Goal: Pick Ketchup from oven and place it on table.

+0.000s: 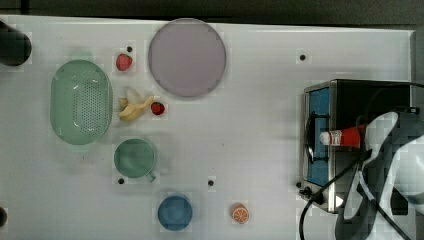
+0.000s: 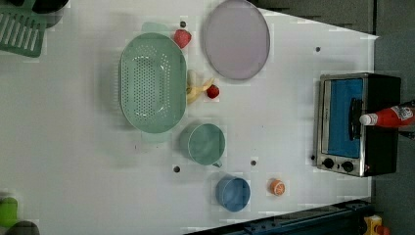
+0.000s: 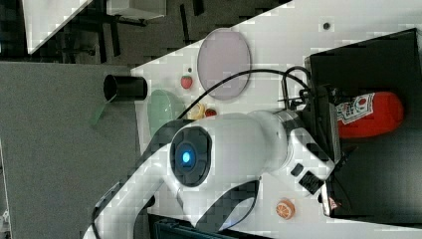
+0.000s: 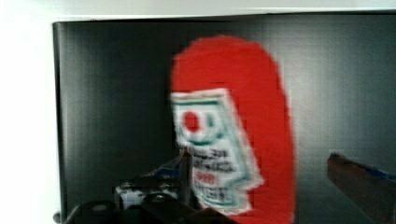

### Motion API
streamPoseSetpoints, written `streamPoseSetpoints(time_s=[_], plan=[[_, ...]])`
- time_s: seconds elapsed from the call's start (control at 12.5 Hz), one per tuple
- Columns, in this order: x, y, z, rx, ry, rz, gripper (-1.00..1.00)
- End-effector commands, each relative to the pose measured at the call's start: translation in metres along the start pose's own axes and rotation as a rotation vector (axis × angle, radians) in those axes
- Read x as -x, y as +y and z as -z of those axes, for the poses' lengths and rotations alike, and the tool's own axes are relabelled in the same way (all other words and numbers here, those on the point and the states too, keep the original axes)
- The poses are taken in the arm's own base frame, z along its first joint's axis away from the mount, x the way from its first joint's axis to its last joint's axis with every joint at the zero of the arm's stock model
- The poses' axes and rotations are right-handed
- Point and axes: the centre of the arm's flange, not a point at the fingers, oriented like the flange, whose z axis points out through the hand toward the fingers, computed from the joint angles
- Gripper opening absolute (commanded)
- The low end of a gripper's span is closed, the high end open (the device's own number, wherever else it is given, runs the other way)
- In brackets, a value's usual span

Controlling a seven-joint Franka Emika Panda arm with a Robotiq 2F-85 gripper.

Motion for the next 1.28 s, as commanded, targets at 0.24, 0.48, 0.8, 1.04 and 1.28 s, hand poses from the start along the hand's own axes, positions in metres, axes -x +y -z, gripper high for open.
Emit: streamPoseSetpoints(time_s=[0.24,0.48,0.8,1.04,1.28], plan=[[-0.021,0.017,-0.001,0.006,0.003,-0.007,0.26],[-0.011,-0.003,0.049,-0.058,0.01,0.027,0.26],[0.064,-0.015,0.164,-0.023,-0.159,0.183,0.26],[0.173,-0.054,0.182,-0.026,-0.187,0.389,0.26],[0.286,-0.081,0.163,0.01,-0.206,0.584,0.26]])
